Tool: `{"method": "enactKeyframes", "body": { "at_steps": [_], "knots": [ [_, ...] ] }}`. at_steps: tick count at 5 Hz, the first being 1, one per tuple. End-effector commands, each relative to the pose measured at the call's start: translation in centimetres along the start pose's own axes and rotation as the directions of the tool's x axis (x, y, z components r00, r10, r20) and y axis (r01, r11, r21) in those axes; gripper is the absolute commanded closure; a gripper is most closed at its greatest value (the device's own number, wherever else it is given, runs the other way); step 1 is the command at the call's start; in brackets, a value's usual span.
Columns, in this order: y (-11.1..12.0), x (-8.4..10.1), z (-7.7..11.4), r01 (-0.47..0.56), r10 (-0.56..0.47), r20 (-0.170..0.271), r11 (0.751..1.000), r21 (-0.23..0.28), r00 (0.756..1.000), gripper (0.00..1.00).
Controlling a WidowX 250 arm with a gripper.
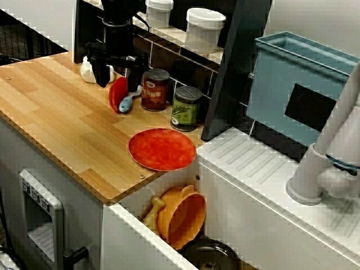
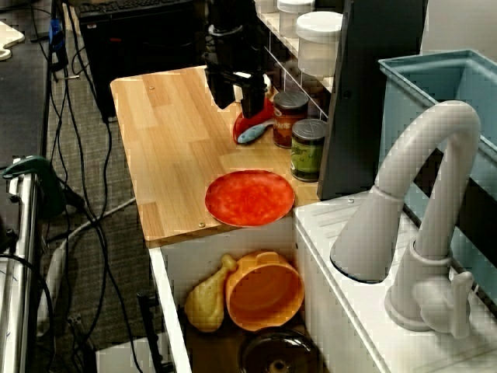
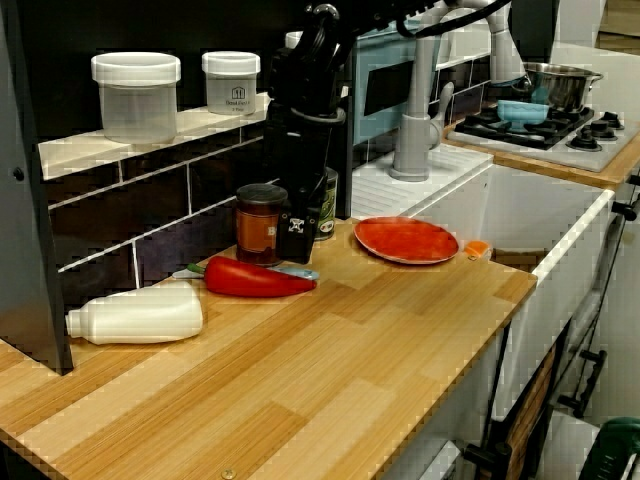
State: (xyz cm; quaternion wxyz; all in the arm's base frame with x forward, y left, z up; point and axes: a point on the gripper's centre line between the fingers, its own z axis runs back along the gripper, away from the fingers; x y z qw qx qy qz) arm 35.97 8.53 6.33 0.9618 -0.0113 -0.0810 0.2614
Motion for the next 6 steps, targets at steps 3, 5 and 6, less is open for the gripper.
{"method": "enactKeyframes", "body": {
  "at_steps": [3, 5, 6],
  "knots": [
    [-0.2, 1.2, 0.5, 0.074, -0.077, 0.075, 0.996, 0.041, 0.994, 0.00],
    [0.0, 2.1, 0.8, 0.077, -0.079, 0.079, 0.996, 0.040, 0.994, 0.00],
    [0.3, 2.8, 0.7, 0.085, -0.089, 0.076, 0.995, 0.050, 0.993, 0.00]
  ]
}}
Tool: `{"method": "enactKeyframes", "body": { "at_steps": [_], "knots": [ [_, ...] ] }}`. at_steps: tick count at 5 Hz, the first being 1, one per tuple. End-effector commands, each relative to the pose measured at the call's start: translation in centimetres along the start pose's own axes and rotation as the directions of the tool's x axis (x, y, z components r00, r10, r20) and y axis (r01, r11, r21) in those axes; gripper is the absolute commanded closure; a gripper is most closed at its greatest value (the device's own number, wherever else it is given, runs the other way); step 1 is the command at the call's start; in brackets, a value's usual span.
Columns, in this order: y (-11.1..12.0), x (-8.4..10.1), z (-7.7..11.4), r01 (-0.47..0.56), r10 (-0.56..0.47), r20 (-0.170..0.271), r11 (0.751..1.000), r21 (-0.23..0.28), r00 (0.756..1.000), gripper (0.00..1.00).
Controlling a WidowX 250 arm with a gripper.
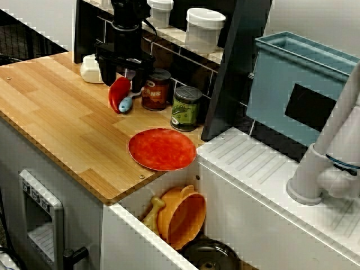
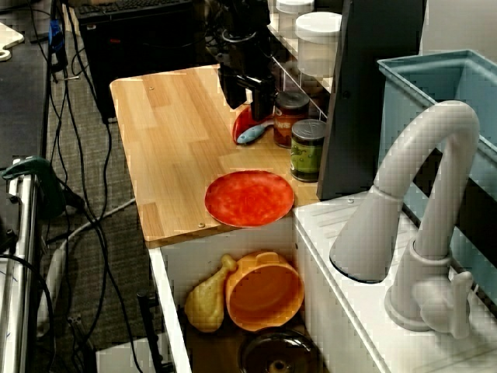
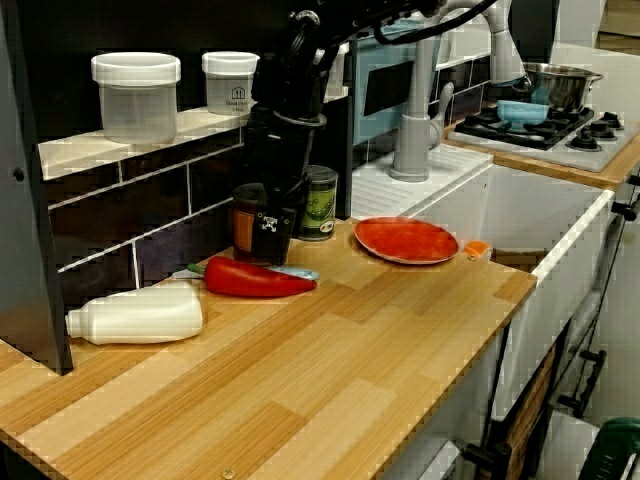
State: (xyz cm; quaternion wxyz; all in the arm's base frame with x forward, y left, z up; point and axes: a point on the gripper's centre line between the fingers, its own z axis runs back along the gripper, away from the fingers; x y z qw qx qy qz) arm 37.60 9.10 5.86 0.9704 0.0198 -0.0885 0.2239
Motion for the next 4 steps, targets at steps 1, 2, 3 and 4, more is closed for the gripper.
{"method": "enactKeyframes", "body": {
  "at_steps": [1, 2, 3, 4],
  "knots": [
    [1.20, 1.68, 1.08, 0.011, -0.011, 0.047, 1.000, 0.004, 0.999, 0.00],
    [1.39, 1.98, 0.92, 0.018, -0.019, 0.047, 1.000, 0.016, 0.999, 0.00],
    [1.56, 1.95, 0.68, 0.032, -0.034, 0.049, 0.999, 0.027, 0.998, 0.00],
    [1.68, 1.55, 0.18, 0.041, -0.043, 0.054, 0.998, 0.039, 0.998, 0.00]
  ]
}}
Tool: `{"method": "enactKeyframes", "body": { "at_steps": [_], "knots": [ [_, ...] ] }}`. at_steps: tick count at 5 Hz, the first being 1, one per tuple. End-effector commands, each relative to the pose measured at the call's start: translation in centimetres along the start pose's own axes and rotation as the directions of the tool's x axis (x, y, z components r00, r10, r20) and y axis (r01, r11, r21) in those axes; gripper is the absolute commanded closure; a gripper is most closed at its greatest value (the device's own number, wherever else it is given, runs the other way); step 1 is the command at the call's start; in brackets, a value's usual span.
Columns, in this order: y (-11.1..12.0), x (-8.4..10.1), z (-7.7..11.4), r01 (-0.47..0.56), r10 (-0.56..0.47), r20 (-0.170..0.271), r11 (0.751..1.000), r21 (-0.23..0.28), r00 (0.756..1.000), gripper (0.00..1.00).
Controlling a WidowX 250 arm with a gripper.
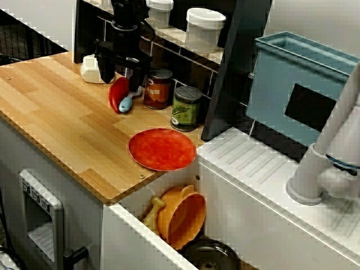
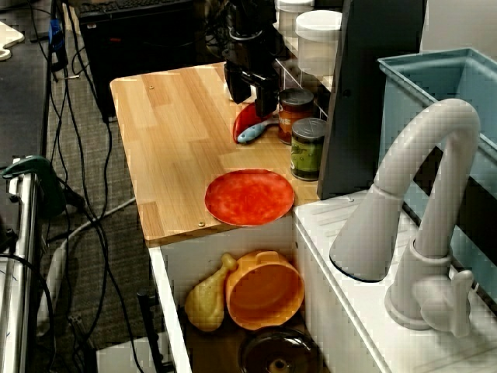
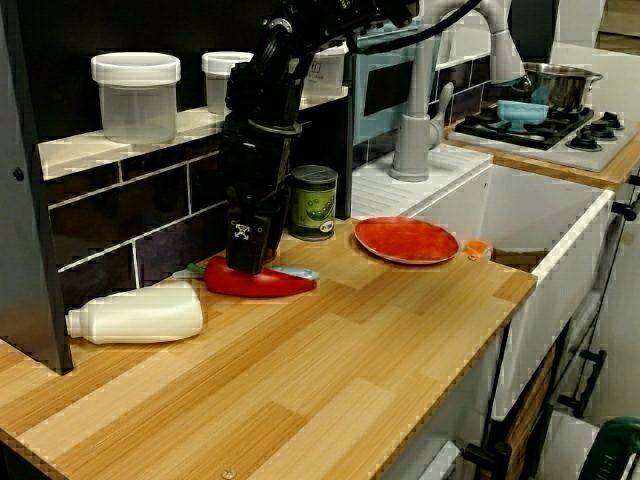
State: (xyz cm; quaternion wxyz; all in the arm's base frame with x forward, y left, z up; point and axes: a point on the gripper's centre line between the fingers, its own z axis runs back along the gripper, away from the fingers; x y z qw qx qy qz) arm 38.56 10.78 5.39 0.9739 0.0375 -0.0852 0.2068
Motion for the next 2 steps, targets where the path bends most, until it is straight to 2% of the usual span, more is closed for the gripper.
{"method": "enactKeyframes", "body": {
  "at_steps": [1, 2],
  "knots": [
    [0.60, -0.22, 0.68, 0.007, -0.007, 0.058, 1.000, 0.011, 0.998, 0.00],
    [0.55, -0.37, 0.18, 0.011, -0.013, 0.064, 1.000, 0.023, 0.998, 0.00]
  ]
}}
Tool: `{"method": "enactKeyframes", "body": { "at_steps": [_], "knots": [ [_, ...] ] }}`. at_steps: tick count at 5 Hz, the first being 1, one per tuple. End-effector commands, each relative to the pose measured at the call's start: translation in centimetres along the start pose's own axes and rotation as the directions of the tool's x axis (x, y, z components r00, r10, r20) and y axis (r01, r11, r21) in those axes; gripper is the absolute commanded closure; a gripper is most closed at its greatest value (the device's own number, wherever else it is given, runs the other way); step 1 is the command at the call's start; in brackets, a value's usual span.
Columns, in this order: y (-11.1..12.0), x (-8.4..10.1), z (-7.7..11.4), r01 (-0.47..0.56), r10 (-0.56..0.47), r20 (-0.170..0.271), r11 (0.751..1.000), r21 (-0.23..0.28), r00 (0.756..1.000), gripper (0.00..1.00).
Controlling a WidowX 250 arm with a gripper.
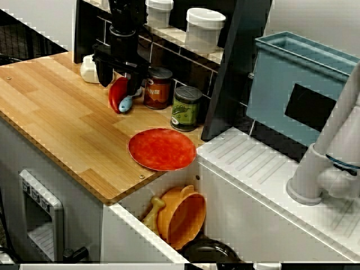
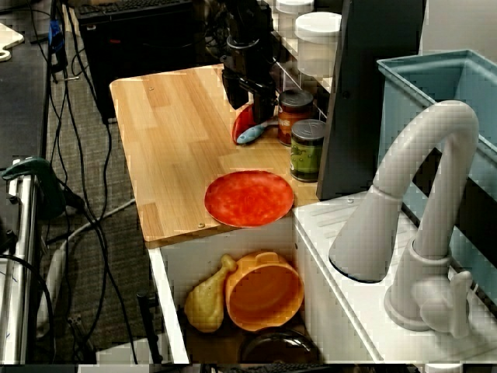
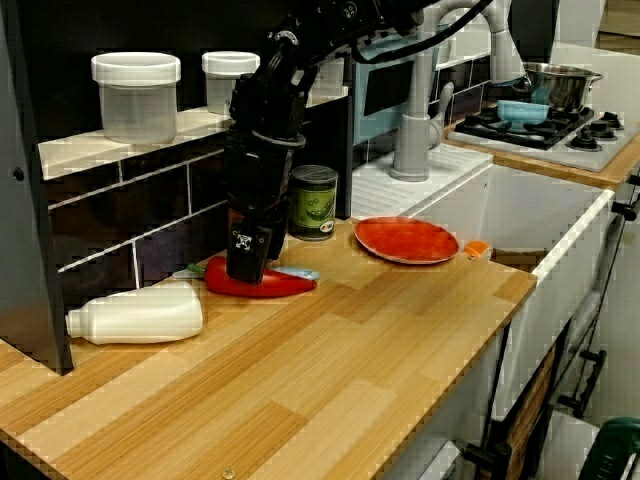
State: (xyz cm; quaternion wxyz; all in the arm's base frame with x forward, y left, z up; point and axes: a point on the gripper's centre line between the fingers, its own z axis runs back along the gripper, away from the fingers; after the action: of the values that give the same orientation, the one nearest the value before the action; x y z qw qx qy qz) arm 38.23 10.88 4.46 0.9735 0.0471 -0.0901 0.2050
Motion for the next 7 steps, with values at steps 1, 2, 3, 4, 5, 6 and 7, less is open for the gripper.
{"method": "enactKeyframes", "body": {
  "at_steps": [1, 2, 3, 4, 5, 6, 7],
  "knots": [
    [0.37, -0.03, 0.44, 0.011, -0.012, 0.054, 1.000, 0.021, 0.998, 0.00],
    [0.31, 0.03, -0.01, 0.012, -0.014, 0.055, 0.999, 0.033, 0.998, 0.00],
    [0.26, 0.09, -0.23, 0.014, -0.017, 0.055, 0.999, 0.039, 0.998, 0.00],
    [0.24, 0.08, -0.28, 0.018, -0.020, 0.053, 0.999, 0.041, 0.998, 0.00],
    [0.29, 0.13, -0.40, 0.016, -0.018, 0.047, 0.999, 0.043, 0.999, 0.00],
    [0.42, -0.02, -0.29, 0.021, -0.023, 0.050, 0.999, 0.038, 0.999, 1.00],
    [0.62, -0.42, 0.03, 0.027, -0.029, 0.052, 0.999, 0.031, 0.998, 1.00]
  ]
}}
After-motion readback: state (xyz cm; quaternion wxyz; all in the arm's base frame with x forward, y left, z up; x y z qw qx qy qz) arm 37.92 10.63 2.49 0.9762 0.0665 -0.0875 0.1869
